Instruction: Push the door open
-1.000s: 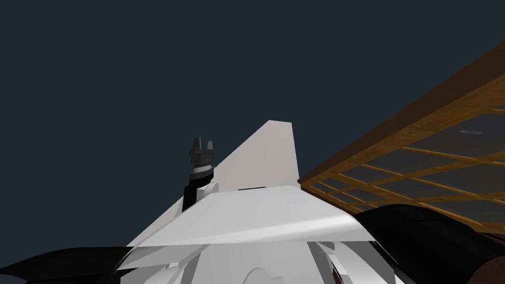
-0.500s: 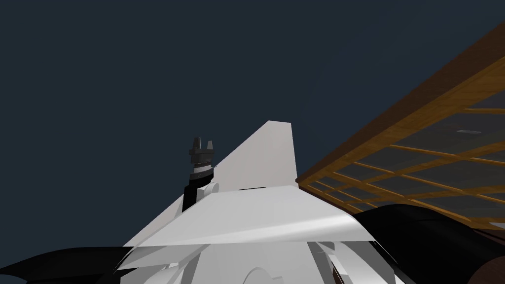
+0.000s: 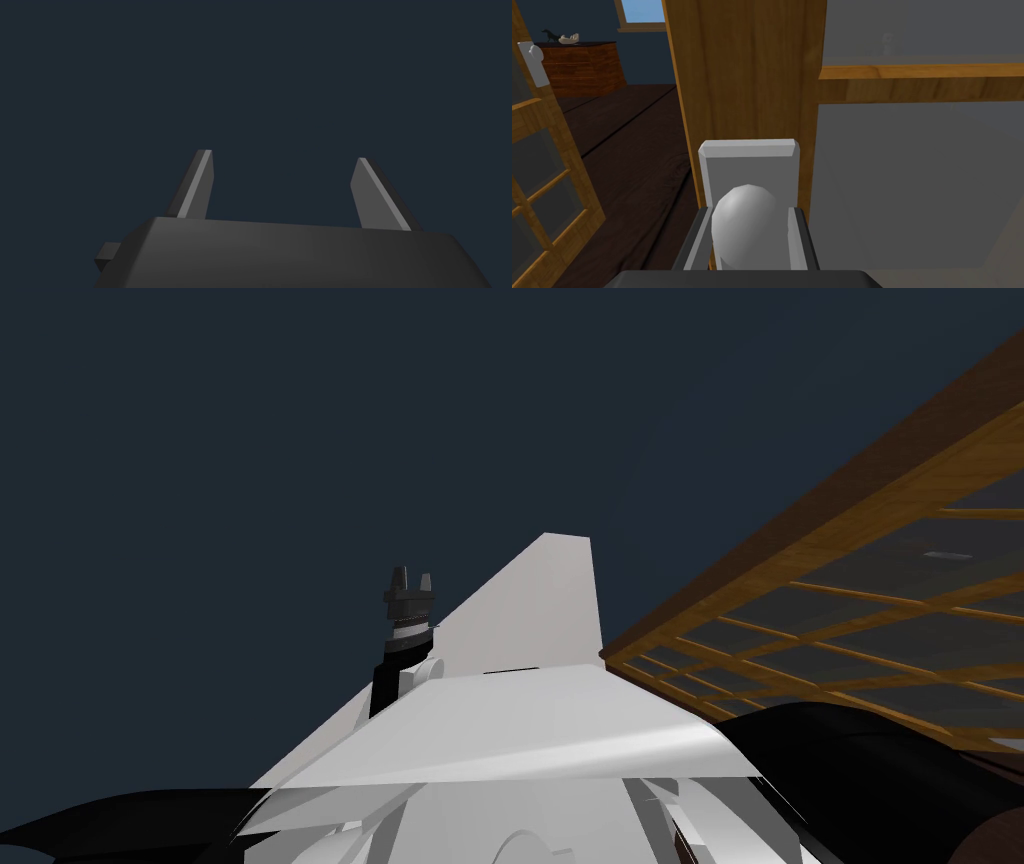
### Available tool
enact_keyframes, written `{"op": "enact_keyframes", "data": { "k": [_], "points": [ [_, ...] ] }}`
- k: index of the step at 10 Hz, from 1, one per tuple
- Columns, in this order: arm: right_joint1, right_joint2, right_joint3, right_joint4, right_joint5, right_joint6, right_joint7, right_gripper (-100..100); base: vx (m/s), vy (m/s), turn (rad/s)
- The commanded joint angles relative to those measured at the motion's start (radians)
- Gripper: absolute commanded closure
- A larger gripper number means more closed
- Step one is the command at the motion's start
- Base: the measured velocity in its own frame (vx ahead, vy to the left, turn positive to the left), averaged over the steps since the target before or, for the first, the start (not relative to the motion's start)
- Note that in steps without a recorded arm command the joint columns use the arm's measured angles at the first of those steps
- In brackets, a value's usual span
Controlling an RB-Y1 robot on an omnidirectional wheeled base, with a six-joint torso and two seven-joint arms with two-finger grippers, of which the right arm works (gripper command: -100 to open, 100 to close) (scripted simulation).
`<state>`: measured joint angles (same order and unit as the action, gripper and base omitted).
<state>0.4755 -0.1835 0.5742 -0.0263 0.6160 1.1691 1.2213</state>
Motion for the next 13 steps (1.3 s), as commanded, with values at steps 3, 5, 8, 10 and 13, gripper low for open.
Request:
{"op": "enact_keyframes", "data": {
  "k": [3,5,8,10,13],
  "points": [
    [0.001,0.005,-0.016,-0.024,-0.016,0.001,0.013,100,-0.039,-0.135,-0.051],
    [0.001,0.008,-0.026,-0.036,-0.026,0.002,0.021,100,-0.054,-0.169,-0.054],
    [0.002,0.015,-0.045,-0.052,-0.046,0.004,0.036,100,-0.056,-0.194,-0.067],
    [0.003,0.019,-0.060,-0.060,-0.060,0.005,0.048,100,-0.082,-0.203,-0.062],
    [0.004,0.024,-0.075,-0.065,-0.076,0.007,0.060,100,-0.057,-0.179,-0.062]
  ]
}}
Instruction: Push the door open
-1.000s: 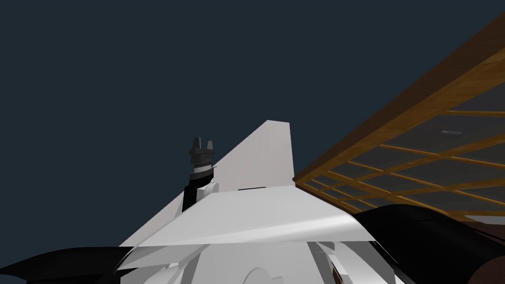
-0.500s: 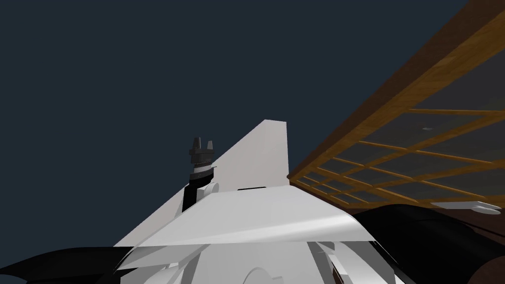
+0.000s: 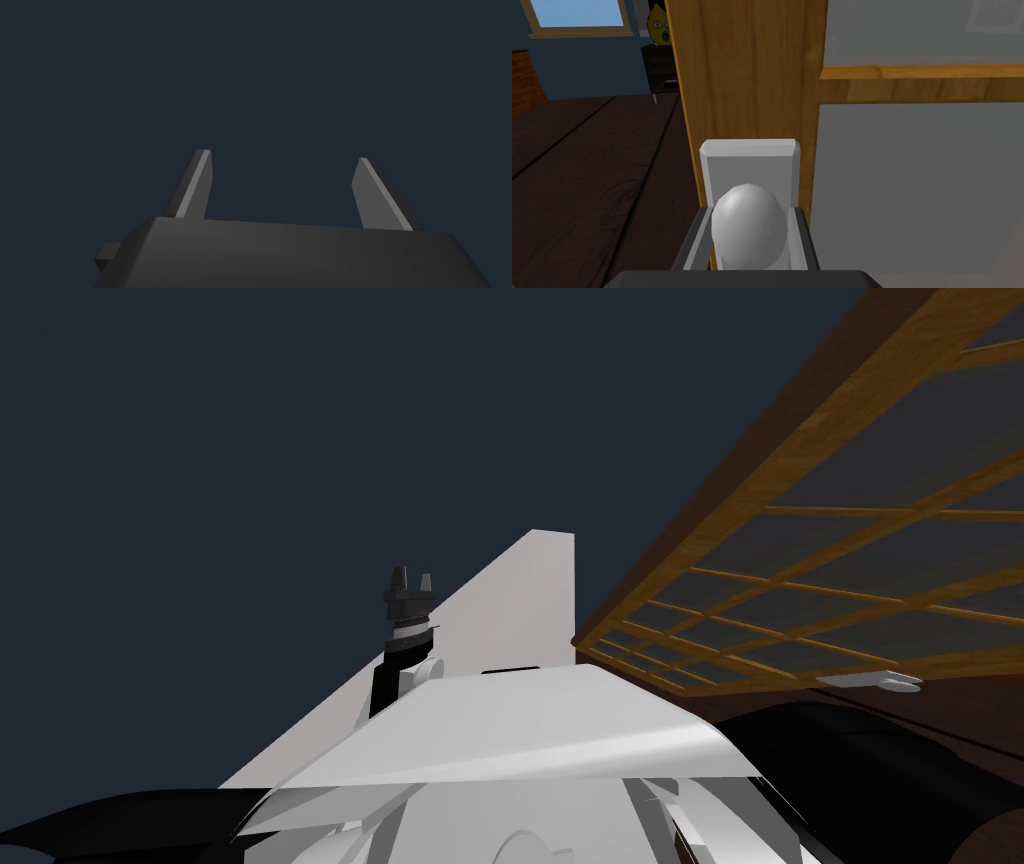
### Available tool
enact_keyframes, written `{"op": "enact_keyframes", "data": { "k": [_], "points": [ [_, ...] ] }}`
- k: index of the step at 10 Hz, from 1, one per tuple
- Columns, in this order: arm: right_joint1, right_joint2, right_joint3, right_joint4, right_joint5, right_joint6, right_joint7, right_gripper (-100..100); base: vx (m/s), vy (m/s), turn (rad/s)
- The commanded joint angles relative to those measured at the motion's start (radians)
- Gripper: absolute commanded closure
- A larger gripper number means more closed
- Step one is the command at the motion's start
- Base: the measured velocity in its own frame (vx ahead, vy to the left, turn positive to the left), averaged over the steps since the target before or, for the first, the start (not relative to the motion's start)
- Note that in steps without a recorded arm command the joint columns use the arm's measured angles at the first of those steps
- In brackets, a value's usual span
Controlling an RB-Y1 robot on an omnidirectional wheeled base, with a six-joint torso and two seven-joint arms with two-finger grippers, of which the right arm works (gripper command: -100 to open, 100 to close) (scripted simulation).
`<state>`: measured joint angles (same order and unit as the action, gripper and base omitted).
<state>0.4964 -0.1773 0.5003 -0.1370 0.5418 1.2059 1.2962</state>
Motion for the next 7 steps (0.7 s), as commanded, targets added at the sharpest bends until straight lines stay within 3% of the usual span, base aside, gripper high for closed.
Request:
{"op": "enact_keyframes", "data": {
  "k": [1,7],
  "points": [
    [-0.017,0.018,-0.001,0.045,-0.001,-0.030,-0.015,100,-0.021,-0.049,-0.002],
    [-0.015,0.029,-0.036,0.044,-0.037,-0.027,0.013,100,-0.046,-0.143,-0.060]
  ]
}}
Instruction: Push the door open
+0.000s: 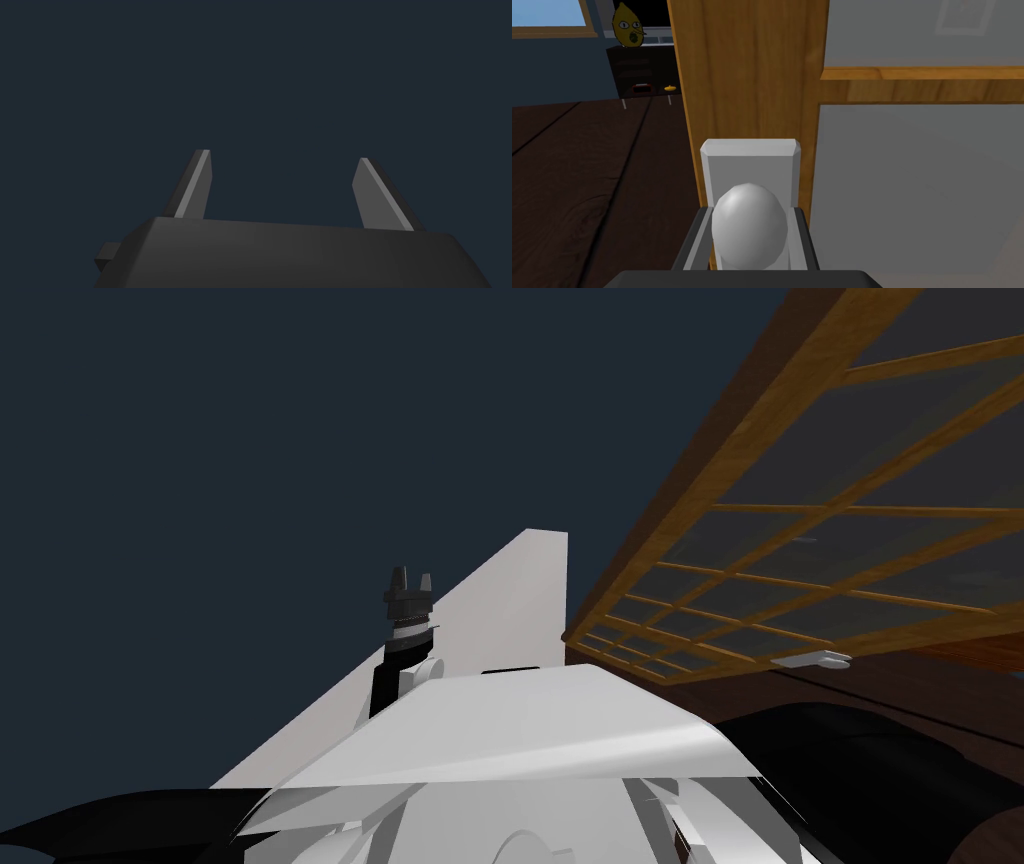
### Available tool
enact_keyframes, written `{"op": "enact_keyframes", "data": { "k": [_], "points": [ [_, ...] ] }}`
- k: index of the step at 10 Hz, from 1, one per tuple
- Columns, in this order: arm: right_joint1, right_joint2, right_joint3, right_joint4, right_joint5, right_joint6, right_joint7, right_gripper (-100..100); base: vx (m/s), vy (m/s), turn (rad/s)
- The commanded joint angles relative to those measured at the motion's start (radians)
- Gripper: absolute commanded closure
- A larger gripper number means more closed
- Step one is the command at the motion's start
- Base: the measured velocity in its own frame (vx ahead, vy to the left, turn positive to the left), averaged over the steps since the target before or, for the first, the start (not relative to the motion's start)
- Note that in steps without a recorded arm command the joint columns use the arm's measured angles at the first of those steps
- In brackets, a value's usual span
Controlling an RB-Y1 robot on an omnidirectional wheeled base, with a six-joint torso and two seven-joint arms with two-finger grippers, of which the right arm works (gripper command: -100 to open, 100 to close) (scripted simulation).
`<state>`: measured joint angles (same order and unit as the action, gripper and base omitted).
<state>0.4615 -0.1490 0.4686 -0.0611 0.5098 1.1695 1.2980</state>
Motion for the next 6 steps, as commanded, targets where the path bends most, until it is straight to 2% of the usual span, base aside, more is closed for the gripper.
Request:
{"op": "enact_keyframes", "data": {
  "k": [1,4,5,6],
  "points": [
    [0.019,0.001,-0.004,-0.032,-0.005,0.010,0.011,100,-0.025,-0.050,0.004],
    [0.021,0.009,-0.030,-0.023,-0.030,0.012,0.032,100,-0.047,-0.177,-0.079],
    [0.021,0.009,-0.030,-0.023,-0.030,0.012,0.032,100,-0.041,-0.143,-0.058],
    [0.021,0.009,-0.030,-0.029,-0.030,0.012,0.032,100,-0.023,-0.054,-0.002]
  ]
}}
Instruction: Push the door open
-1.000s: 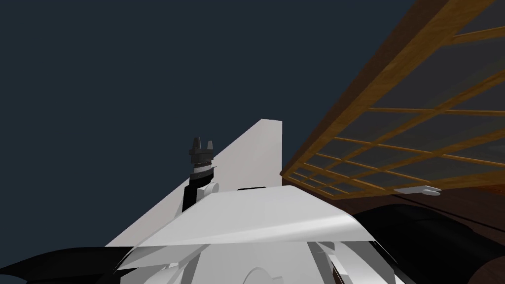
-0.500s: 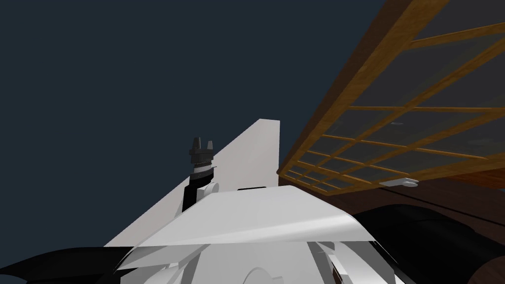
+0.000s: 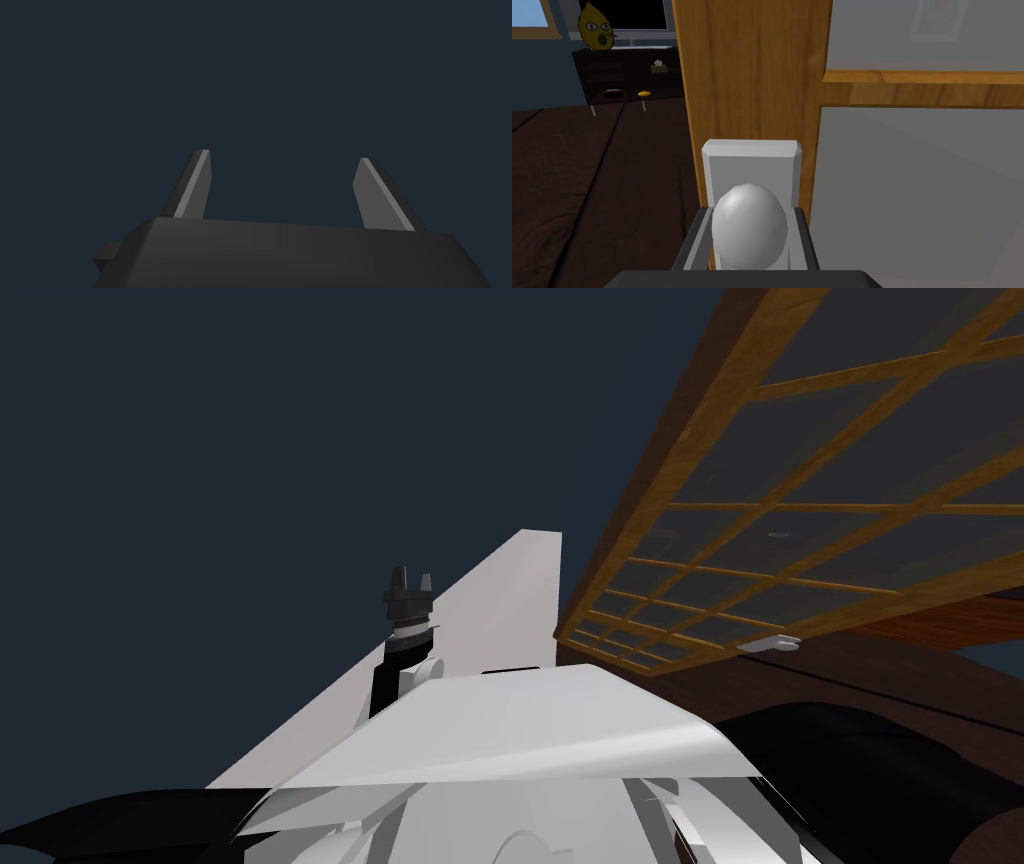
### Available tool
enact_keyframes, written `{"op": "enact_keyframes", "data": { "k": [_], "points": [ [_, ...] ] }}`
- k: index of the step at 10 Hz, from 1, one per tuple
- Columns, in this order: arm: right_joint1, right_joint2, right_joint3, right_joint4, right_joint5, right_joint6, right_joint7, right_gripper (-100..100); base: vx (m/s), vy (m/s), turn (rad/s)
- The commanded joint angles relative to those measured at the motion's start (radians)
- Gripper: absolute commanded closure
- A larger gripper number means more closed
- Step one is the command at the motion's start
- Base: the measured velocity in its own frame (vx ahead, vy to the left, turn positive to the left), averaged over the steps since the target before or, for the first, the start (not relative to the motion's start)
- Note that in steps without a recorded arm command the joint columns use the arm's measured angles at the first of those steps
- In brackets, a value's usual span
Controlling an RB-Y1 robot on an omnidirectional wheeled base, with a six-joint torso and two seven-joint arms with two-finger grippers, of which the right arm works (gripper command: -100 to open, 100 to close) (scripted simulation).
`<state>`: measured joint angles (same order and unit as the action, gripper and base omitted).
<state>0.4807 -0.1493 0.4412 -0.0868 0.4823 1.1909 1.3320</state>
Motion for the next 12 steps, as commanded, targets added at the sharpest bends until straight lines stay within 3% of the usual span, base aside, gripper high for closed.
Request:
{"op": "enact_keyframes", "data": {
  "k": [1,5,9,10,12],
  "points": [
    [0.002,0.013,-0.015,0.011,-0.016,-0.008,0.008,100,-0.048,-0.132,-0.094],
    [0.003,0.017,-0.026,0.020,-0.027,-0.007,0.017,100,-0.011,-0.088,-0.027],
    [0.003,0.022,-0.042,0.039,-0.043,-0.006,0.030,100,-0.030,-0.158,-0.064],
    [-0.005,0.025,-0.037,0.035,-0.038,-0.018,0.020,100,-0.020,-0.083,-0.021],
    [0.002,0.025,-0.052,0.025,-0.053,-0.016,0.033,100,-0.064,-0.129,-0.075]
  ]
}}
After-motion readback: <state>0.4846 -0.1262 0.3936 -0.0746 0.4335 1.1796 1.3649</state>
